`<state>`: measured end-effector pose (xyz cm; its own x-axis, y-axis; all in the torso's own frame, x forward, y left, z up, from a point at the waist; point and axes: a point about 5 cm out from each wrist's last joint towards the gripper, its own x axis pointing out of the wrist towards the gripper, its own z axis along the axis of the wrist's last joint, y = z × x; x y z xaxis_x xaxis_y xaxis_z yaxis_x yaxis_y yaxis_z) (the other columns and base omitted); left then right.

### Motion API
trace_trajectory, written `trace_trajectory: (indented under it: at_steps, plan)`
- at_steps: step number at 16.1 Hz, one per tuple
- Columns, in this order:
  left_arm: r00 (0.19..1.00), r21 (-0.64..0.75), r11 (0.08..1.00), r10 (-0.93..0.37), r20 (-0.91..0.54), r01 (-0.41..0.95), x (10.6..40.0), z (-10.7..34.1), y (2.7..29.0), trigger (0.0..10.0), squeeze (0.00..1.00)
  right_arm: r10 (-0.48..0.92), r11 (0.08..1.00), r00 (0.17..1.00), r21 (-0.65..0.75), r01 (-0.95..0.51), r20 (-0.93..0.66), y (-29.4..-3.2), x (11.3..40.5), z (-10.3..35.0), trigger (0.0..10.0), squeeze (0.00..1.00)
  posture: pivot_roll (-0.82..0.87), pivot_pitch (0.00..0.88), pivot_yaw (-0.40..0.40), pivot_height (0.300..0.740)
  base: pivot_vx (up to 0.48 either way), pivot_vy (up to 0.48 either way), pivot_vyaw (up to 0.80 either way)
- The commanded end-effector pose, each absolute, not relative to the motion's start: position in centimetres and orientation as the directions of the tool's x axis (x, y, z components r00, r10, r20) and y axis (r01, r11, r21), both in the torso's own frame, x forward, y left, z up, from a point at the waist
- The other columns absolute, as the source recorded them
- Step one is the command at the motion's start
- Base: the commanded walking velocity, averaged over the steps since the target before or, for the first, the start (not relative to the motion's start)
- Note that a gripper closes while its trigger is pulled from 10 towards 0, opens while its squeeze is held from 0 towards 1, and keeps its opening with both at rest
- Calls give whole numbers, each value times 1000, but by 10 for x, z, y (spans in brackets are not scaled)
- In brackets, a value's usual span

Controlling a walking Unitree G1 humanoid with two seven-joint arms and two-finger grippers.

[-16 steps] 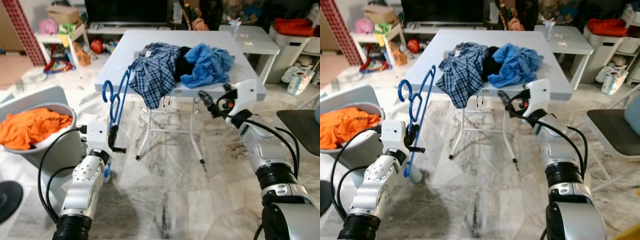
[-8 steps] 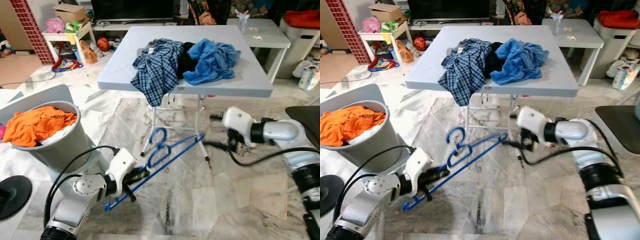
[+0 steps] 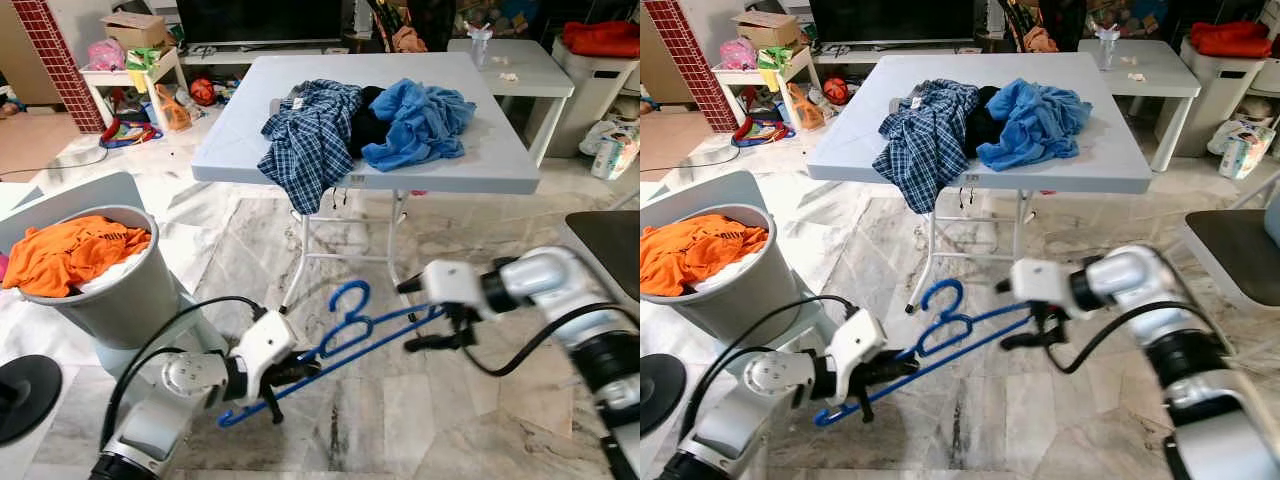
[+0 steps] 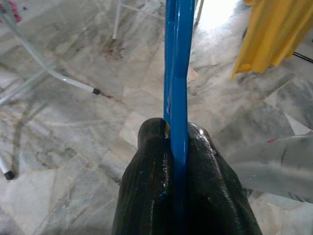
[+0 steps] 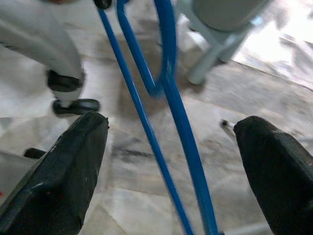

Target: Hang hanger

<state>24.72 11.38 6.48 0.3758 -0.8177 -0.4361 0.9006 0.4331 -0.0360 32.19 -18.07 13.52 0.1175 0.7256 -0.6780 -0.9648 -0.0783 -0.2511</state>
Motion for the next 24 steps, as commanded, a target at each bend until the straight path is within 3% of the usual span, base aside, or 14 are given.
trace_trajectory:
  at_steps: [1,2,3,4,8,12,24]
  plan:
    - [360,-7,400,-832,-422,917,248,71,109,10000,0,716,-121,87,-246,-962,-692,-175,323,135,10000,0,-76,0,45,740,0,0,0]
    - [346,-9,385,-841,-416,923,248,72,104,10000,0,710,-148,60,-232,-961,-701,-170,322,133,8706,0,-75,0,47,740,0,0,0]
    - [340,-9,377,-846,-412,926,247,73,102,10000,0,700,-174,29,-211,-962,-713,-168,321,130,1020,0,-75,0,47,740,0,0,0]
    - [338,-8,374,-846,-412,927,247,73,101,10000,0,694,-181,25,-208,-961,-719,-168,321,130,0,0,-75,0,49,740,0,0,0]
    - [321,0,352,-853,-411,936,246,72,97,10000,0,527,-271,57,-232,-934,-848,-175,328,123,0,0,-80,0,54,740,0,0,0]
    - [307,0,338,-855,-419,941,245,71,95,10000,0,439,-285,98,-242,-927,-893,-182,335,124,0,0,-80,0,55,740,0,0,0]
    - [304,24,326,-848,-435,945,244,66,94,10000,0,358,-309,-2,-117,-944,-934,-197,334,126,0,0,-84,0,51,740,0,0,0]
